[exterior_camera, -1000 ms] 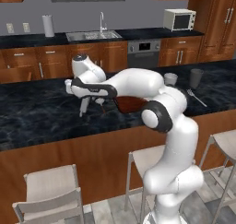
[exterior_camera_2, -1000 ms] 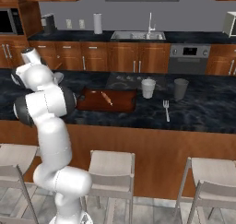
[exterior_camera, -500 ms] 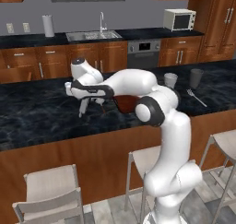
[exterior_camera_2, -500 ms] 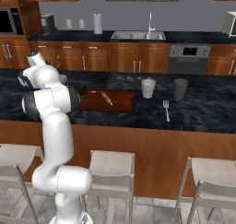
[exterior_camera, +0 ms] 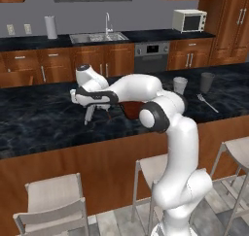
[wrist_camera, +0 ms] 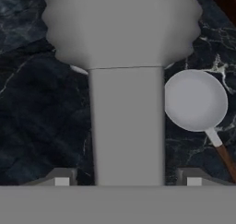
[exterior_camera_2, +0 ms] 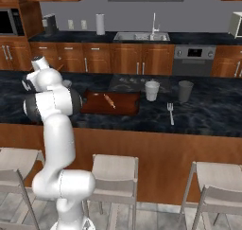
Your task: Take the tongs from the drawer on the left and place them on the dining counter next to the tray containing the kebab skewer.
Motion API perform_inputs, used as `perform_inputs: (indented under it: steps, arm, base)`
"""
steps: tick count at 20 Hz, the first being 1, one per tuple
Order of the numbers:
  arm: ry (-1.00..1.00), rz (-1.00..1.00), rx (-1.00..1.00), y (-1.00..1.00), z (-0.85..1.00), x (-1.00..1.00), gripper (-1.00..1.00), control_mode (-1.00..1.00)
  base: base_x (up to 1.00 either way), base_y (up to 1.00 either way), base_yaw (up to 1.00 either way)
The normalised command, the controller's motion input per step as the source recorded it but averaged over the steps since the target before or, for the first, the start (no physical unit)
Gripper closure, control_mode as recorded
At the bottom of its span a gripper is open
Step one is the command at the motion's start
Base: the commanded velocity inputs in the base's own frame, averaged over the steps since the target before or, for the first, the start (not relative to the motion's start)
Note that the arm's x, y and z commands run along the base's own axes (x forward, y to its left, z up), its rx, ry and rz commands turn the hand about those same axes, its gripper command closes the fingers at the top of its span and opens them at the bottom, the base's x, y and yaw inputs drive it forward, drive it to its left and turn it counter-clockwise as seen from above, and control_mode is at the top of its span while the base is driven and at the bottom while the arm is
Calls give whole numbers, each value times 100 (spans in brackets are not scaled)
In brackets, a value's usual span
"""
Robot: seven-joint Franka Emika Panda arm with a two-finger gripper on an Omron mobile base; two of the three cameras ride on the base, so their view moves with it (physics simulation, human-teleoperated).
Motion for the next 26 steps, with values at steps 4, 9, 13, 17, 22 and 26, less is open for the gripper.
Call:
perform_inputs:
  steps: [4, 9, 13, 17, 22, 26]
  arm:
    - [0, 0, 0, 0, 0, 0, -100, -100]
    - [-7, 0, 0, 0, 39, 0, -100, -100]
    - [-15, 0, 0, 2, 67, 0, -100, -100]
    - [-18, 1, 0, 0, 67, -23, -100, -100]
    - [-28, 7, 0, -37, 56, -100, -100, -100]
    - [-13, 10, 0, -100, 14, -100, -100, -100]
  base:
    - [0, 0, 0]
    - [0, 0, 0]
    - [0, 0, 0]
    - [0, 0, 0]
    - [0, 0, 0]
    - [0, 0, 0]
